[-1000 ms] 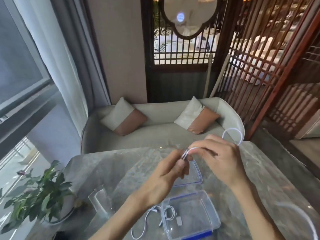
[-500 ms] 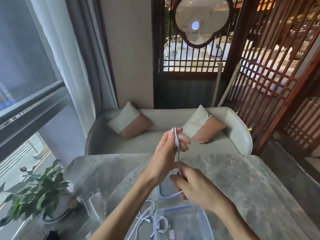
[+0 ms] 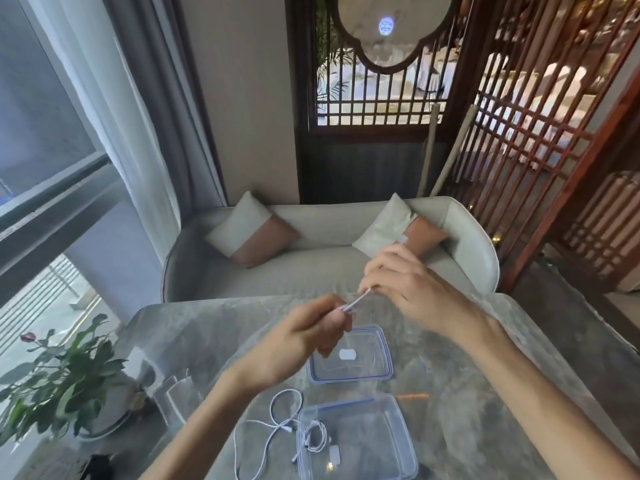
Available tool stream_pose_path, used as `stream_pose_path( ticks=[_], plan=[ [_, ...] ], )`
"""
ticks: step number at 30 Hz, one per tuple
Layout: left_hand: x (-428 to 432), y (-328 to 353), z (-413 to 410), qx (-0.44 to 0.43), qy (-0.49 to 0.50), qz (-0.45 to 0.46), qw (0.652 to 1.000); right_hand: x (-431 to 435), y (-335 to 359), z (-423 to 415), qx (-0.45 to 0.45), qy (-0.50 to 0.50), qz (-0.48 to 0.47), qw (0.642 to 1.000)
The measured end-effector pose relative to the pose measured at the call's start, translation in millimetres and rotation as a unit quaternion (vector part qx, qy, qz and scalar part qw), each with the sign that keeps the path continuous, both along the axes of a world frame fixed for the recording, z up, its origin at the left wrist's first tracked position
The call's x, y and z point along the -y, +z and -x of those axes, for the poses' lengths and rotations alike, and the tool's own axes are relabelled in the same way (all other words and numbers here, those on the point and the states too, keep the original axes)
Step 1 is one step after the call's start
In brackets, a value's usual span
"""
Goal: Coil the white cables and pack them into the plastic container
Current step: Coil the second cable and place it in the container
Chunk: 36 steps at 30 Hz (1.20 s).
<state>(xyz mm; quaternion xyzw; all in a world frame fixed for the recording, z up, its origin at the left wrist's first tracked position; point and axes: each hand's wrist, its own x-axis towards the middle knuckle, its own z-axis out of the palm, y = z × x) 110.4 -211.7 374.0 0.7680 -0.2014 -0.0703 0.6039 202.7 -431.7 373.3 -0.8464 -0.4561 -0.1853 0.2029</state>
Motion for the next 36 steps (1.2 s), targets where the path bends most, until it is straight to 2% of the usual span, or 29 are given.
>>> stream_pose_path(
  ticks=[2, 3, 5, 7, 8, 10, 11, 12, 14, 16, 18, 20, 22, 24, 27, 28, 29, 32, 34, 36],
  plan=[
    [-7.9, 9.4, 3.7, -0.039, -0.003, 0.106, 0.994, 7.8, -14.5, -11.7, -0.151, -0.029, -0.075, 0.985],
    [-14.2, 13.9, 5.0, -0.056, -0.004, 0.157, 0.986, 14.0, -21.5, -15.3, -0.238, -0.027, -0.127, 0.963],
    [-28.8, 21.3, 5.1, -0.082, -0.006, 0.245, 0.966, 27.0, -35.2, -19.7, -0.389, 0.004, -0.22, 0.894],
    [-37.5, 25.1, 0.5, -0.095, -0.001, 0.289, 0.952, 33.7, -44.7, -19.7, -0.499, -0.001, -0.228, 0.836],
    [-37.1, 25.8, -3.7, -0.102, 0.0, 0.299, 0.949, 33.4, -49.2, -19.1, -0.523, -0.02, -0.184, 0.832],
    [-26.7, 25.0, -12.6, -0.115, 0.007, 0.304, 0.946, 20.0, -56.6, -12.6, -0.488, -0.06, -0.087, 0.867],
    [-18.3, 24.5, -17.8, -0.12, 0.011, 0.307, 0.944, 7.7, -57.4, -7.3, -0.477, -0.044, -0.101, 0.872],
    [-9.2, 24.6, -23.2, -0.123, 0.013, 0.31, 0.943, -8.0, -56.9, 0.2, -0.482, -0.007, -0.149, 0.864],
    [6.7, 26.7, -34.1, -0.111, 0.018, 0.312, 0.943, -39.6, -56.2, 17.7, -0.491, 0.045, -0.277, 0.825],
    [14.1, 32.8, -44.0, -0.1, 0.02, 0.344, 0.933, -62.5, -61.9, 29.4, -0.477, 0.005, -0.358, 0.803],
    [11.8, 42.2, -52.4, -0.109, 0.0, 0.403, 0.909, -70.3, -70.3, 36.0, -0.499, -0.004, -0.338, 0.798],
    [5.6, 49.0, -57.7, -0.1, -0.016, 0.408, 0.907, -64.9, -78.8, 39.0, -0.54, 0.003, -0.286, 0.792],
    [1.0, 48.5, -60.6, -0.043, 0.04, 0.33, 0.942, -49.5, -85.5, 39.5, -0.528, 0.0, -0.238, 0.815],
    [2.1, 42.2, -61.0, 0.028, 0.119, 0.232, 0.965, -35.4, -83.7, 34.8, -0.52, 0.043, -0.243, 0.818],
    [13.4, 29.5, -60.2, 0.072, 0.153, 0.144, 0.975, -31.2, -63.5, 22.5, -0.514, 0.097, -0.368, 0.769],
    [18.2, 26.0, -60.4, 0.078, 0.153, 0.124, 0.977, -34.1, -53.4, 19.7, -0.496, 0.096, -0.395, 0.767],
    [22.1, 22.8, -60.9, 0.086, 0.158, 0.099, 0.979, -38.9, -41.6, 18.3, -0.461, 0.076, -0.413, 0.782],
    [25.3, 15.3, -62.0, 0.115, 0.183, 0.007, 0.976, -39.2, -17.0, 12.2, -0.274, -0.052, -0.416, 0.865],
    [26.7, 13.7, -55.2, 0.092, 0.132, 0.004, 0.987, -27.2, -5.0, 2.1, -0.165, -0.094, -0.409, 0.892],
    [35.1, 13.4, -45.1, 0.073, 0.07, 0.007, 0.995, -20.9, 6.5, -8.3, -0.107, -0.1, -0.4, 0.905]
  ],
)
